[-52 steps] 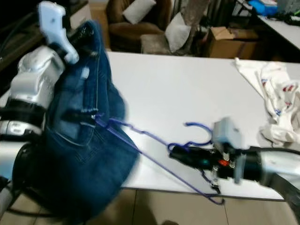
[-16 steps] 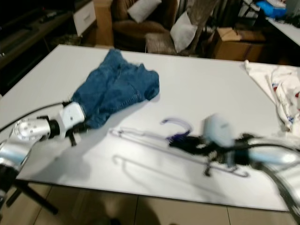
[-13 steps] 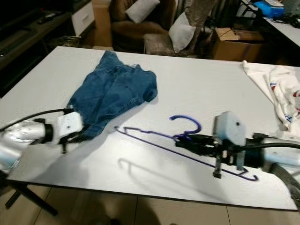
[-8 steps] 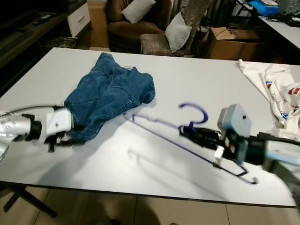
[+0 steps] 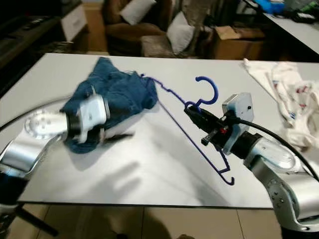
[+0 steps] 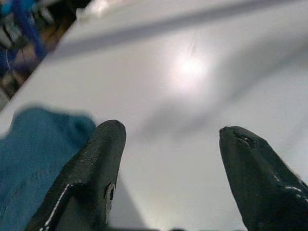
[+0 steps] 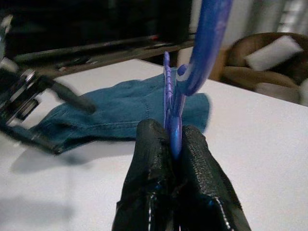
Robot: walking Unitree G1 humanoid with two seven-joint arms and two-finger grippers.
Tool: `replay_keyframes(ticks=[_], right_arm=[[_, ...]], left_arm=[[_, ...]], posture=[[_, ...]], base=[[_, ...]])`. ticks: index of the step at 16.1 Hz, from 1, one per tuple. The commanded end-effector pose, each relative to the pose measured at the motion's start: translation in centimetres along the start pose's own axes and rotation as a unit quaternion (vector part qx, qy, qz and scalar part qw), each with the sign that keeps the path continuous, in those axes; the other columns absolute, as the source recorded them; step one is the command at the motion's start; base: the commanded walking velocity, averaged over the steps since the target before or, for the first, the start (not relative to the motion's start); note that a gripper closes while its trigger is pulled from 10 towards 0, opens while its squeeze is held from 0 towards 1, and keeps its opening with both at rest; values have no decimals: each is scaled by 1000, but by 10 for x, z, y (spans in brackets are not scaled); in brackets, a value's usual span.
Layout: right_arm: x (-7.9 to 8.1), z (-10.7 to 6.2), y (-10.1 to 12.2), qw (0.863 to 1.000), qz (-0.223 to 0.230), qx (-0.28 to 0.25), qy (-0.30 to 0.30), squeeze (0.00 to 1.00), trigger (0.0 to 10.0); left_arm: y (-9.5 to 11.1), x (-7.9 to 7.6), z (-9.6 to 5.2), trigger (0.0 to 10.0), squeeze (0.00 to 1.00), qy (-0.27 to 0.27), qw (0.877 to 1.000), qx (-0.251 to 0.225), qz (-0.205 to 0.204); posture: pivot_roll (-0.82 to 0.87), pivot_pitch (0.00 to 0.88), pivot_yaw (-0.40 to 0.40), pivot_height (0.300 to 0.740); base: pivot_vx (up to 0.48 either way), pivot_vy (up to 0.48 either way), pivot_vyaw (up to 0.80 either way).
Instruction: Hang hanger
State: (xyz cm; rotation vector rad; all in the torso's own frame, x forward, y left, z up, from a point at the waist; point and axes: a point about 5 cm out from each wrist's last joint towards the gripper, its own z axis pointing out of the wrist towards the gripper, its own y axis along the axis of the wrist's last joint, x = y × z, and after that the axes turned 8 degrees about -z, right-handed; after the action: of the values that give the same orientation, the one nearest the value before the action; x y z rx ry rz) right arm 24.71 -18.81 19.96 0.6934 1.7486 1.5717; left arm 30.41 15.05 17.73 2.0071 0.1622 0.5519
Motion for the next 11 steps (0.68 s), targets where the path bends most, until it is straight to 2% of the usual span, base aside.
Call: replay_keyframes(ticks=[1, 2, 3, 4, 5, 6, 7, 8, 9, 10, 11], right_arm=[[0, 1, 4, 1000, -5, -5, -10, 0, 10000], [2, 4, 2, 999, 3, -5, -35, 0, 10000], [3, 10, -3, 997, -9, 13, -76, 0, 10000], [9, 13, -5, 996, 3, 13, -84, 0, 10000], [18, 14, -6, 996, 34, 5, -79, 0, 10000], [24, 14, -8, 995, 51, 1, -91, 0, 10000], [30, 13, -12, 988, 87, -13, -126, 0, 10000], [31, 11, -14, 979, 107, -27, -169, 0, 10000], [32, 9, -17, 969, 119, -27, -216, 0, 10000], [35, 6, -23, 964, 109, -4, -243, 0, 10000], [36, 5, -25, 962, 107, 6, -251, 0, 10000]], left_arm=[[2, 12, -11, 10000, 1000, 38, 999, -4, -2], [12, 29, -21, 10000, 1000, 124, 986, -81, -77], [13, 34, -23, 10000, 1000, 180, 965, -133, -136], [8, 34, -22, 10000, 1000, 225, 939, -170, -199], [2, 29, -18, 10000, 1000, 264, 913, -191, -245], [-6, 20, -16, 10000, 1000, 292, 899, -191, -264], [-14, 1, -13, 10000, 1000, 308, 898, -178, -261], [-18, -10, -12, 10000, 961, 320, 894, -171, -264], [-21, -19, -12, 10000, 863, 335, 886, -165, -273], [-25, -26, -11, 10000, 800, 344, 880, -160, -285], [-26, -29, -10, 10000, 800, 347, 878, -155, -291]], posture=[[-140, 0, 48, 740], [-139, 0, 44, 740], [-140, 2, 48, 740], [-133, 10, 50, 740], [-133, 15, 45, 740], [-140, 13, 33, 740], [-140, 6, 20, 740], [-137, 0, 13, 740], [-141, 0, 15, 740], [-148, 5, 23, 740], [-149, 10, 28, 740]], base=[[0, 0, 0], [0, 0, 0], [0, 0, 0], [0, 0, 0], [0, 0, 0], [0, 0, 0], [0, 0, 0], [0, 0, 0], [0, 0, 0], [0, 0, 0], [0, 0, 0]])
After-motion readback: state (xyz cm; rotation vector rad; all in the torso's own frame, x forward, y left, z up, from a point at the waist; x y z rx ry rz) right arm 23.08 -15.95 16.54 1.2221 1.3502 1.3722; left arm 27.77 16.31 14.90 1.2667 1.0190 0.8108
